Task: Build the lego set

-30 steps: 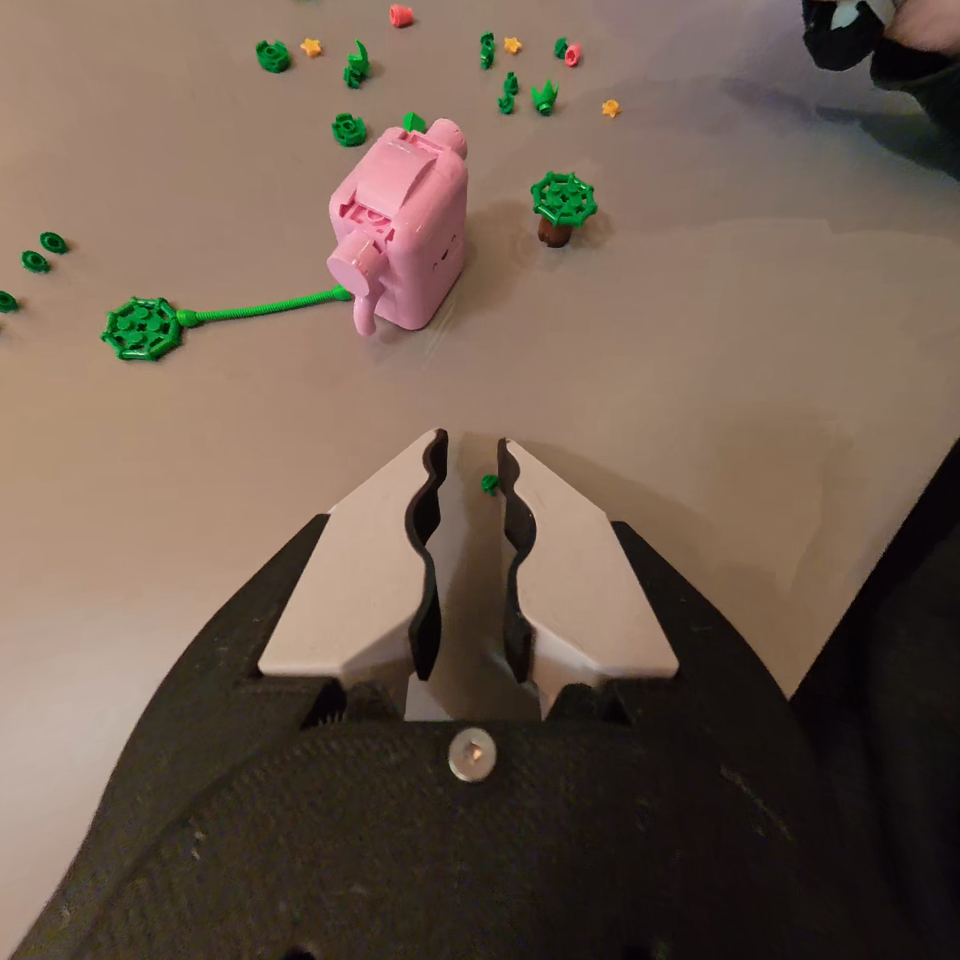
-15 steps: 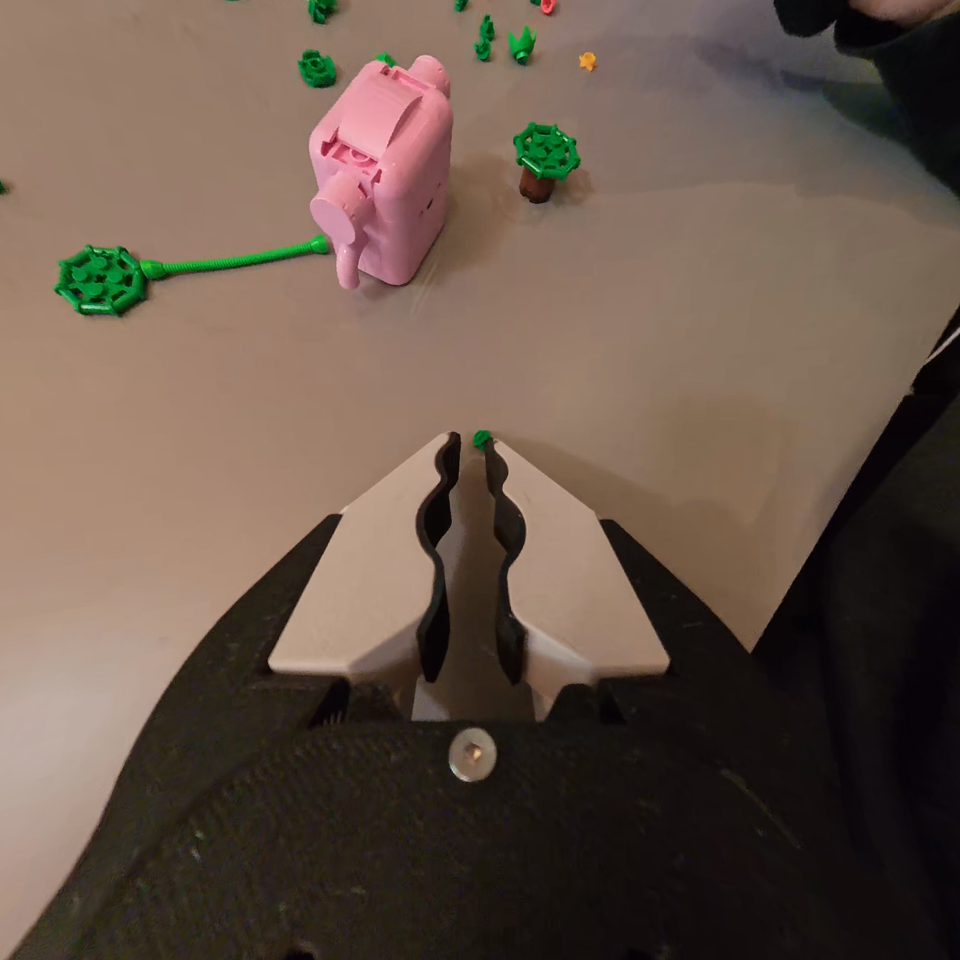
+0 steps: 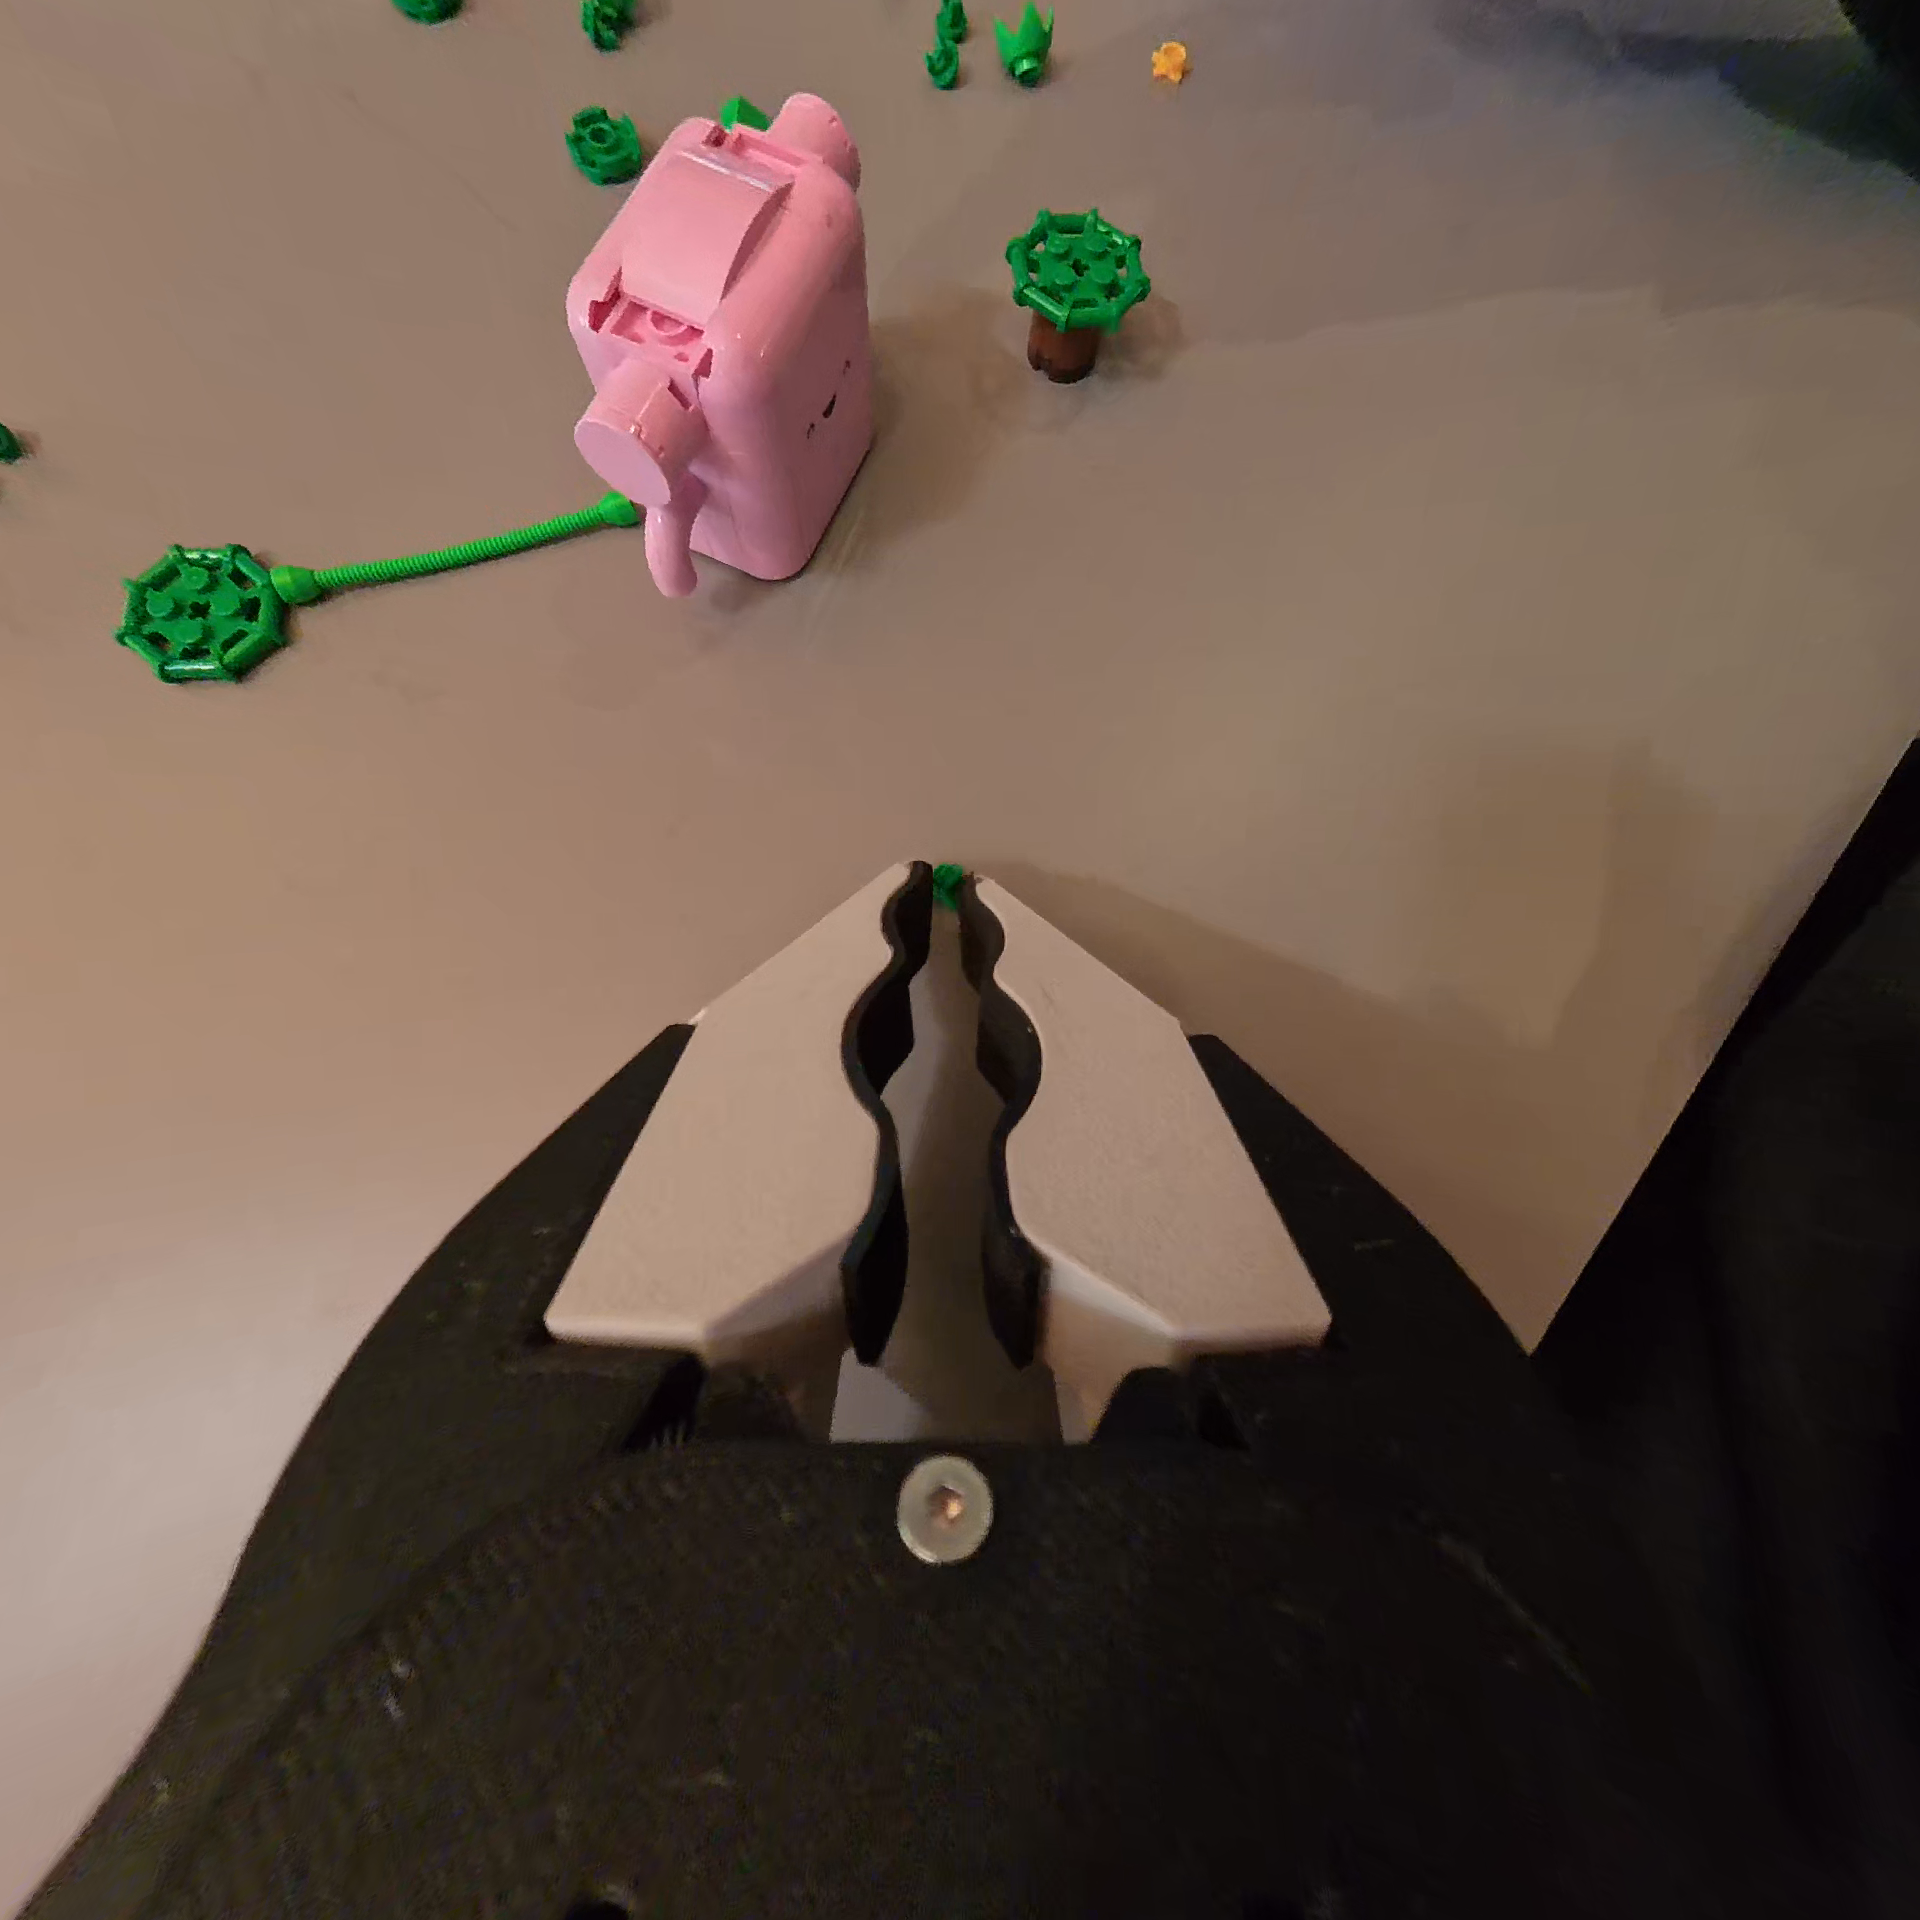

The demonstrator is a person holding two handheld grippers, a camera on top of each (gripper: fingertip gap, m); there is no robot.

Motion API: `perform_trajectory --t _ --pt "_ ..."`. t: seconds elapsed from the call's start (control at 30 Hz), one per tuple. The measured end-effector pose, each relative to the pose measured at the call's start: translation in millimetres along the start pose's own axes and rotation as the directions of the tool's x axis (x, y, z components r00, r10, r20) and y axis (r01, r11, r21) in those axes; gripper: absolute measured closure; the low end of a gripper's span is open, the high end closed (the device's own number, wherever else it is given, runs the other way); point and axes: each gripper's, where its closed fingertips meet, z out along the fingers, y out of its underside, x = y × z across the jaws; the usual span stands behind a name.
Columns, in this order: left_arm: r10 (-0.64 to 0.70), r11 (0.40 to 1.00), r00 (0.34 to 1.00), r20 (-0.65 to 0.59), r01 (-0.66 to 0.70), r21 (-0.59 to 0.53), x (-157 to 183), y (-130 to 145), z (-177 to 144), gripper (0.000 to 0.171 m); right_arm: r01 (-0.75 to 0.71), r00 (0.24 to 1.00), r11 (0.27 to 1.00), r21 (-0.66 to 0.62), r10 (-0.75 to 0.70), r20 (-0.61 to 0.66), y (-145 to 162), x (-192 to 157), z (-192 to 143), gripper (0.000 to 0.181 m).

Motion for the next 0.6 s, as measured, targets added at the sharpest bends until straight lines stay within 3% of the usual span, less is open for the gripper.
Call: perform_trajectory --t 0.3,0.47,0.6 --pt "-0.182 0.983 0.96 -0.215 0.184 -0.01 14 -4 -8 0.171 0.004 1.0 1.0 0.003 -0.004 0.009 -1 -3 0 0.174" --pt "-0.265 0.962 0.906 -0.328 0.227 -0.151 26 7 -13 0.171 0.004 1.0 1.0 0.002 -0.004 0.012 -1 -5 1 0.174" --pt "-0.289 0.944 0.892 -0.346 0.205 -0.26 30 15 -13 0.17 0.005 1.0 1.0 0.002 -0.005 0.013 -1 -5 1 0.174"
